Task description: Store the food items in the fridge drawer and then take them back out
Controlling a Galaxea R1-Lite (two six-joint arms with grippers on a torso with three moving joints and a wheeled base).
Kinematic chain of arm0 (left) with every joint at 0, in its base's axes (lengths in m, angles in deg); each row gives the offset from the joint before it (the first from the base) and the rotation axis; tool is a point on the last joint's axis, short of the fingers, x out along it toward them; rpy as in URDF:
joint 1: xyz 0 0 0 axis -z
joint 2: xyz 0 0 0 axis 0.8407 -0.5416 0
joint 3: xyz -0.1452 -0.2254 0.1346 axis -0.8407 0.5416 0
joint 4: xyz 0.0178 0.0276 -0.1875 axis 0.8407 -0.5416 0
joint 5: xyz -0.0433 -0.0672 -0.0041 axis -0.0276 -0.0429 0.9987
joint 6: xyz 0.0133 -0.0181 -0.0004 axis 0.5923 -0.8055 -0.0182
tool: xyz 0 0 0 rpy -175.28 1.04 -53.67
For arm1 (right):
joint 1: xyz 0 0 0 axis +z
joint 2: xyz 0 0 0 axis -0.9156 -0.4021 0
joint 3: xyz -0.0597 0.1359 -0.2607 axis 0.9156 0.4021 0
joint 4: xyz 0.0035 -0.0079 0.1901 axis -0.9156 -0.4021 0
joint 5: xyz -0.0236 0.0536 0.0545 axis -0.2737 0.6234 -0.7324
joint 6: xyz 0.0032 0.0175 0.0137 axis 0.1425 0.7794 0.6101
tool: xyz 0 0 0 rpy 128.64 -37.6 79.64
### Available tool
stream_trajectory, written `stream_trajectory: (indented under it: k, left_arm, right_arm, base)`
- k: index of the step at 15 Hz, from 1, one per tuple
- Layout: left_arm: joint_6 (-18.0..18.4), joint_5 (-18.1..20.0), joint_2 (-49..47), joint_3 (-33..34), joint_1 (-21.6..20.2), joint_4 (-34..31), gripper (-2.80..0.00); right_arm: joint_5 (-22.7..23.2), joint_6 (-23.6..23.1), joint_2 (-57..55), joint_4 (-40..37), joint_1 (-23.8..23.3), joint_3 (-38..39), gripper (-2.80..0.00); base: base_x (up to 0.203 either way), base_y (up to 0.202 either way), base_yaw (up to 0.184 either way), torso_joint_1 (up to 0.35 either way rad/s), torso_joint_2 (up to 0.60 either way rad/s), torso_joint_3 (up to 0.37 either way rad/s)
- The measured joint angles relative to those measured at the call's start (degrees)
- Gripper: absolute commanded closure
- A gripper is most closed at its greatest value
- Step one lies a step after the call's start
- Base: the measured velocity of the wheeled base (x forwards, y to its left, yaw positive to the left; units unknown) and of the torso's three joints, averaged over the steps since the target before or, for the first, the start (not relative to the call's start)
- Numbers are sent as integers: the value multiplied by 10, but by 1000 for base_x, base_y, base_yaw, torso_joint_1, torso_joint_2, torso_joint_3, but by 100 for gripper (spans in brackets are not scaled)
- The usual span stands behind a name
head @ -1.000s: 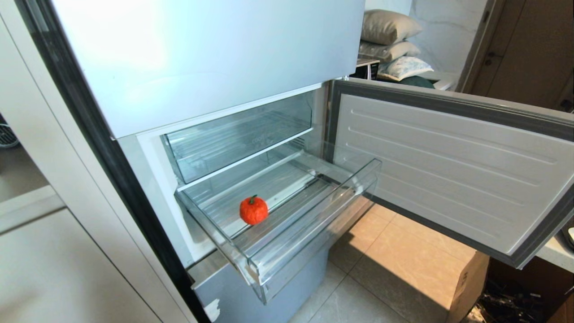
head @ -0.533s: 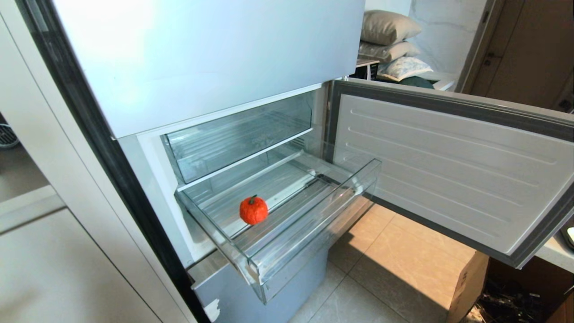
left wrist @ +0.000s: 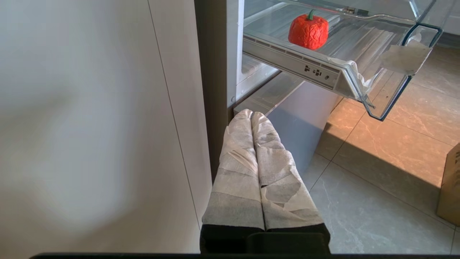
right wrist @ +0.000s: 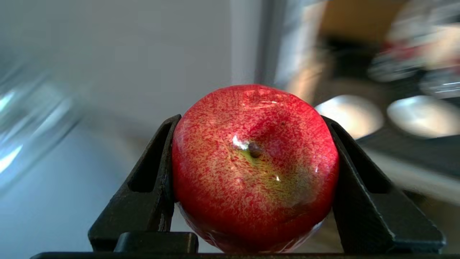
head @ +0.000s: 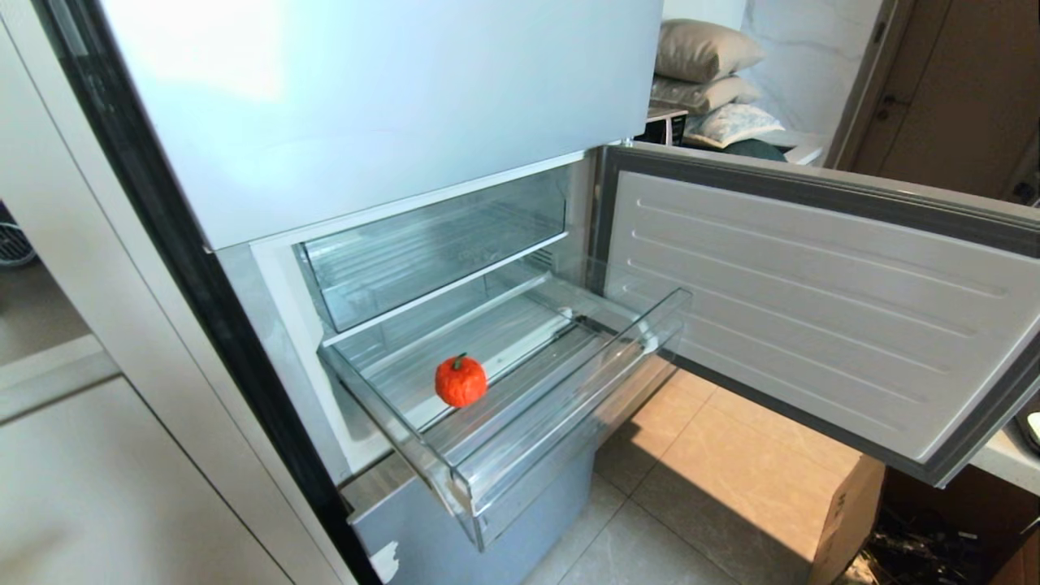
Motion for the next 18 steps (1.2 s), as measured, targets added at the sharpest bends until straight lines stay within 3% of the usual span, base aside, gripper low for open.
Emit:
stream_trajectory:
  k: [2, 5, 12, 18]
  left_arm:
    - [0, 0, 0, 0, 0, 0, 0]
    - [0, 0, 0, 0, 0, 0, 0]
    - [0, 0, 0, 0, 0, 0, 0]
    - [0, 0, 0, 0, 0, 0, 0]
  right_arm:
    - [-8, -20, 106, -57, 122, 109, 0]
    - [-18, -49, 241, -108, 213, 228, 0]
    - [-65, -85, 376, -173, 294, 278, 0]
    - [-66, -84, 495, -175, 304, 279, 0]
  base:
    - [0, 0, 0, 0, 0, 0]
    - [0, 0, 0, 0, 0, 0]
    - [0, 0, 0, 0, 0, 0]
    - [0, 0, 0, 0, 0, 0]
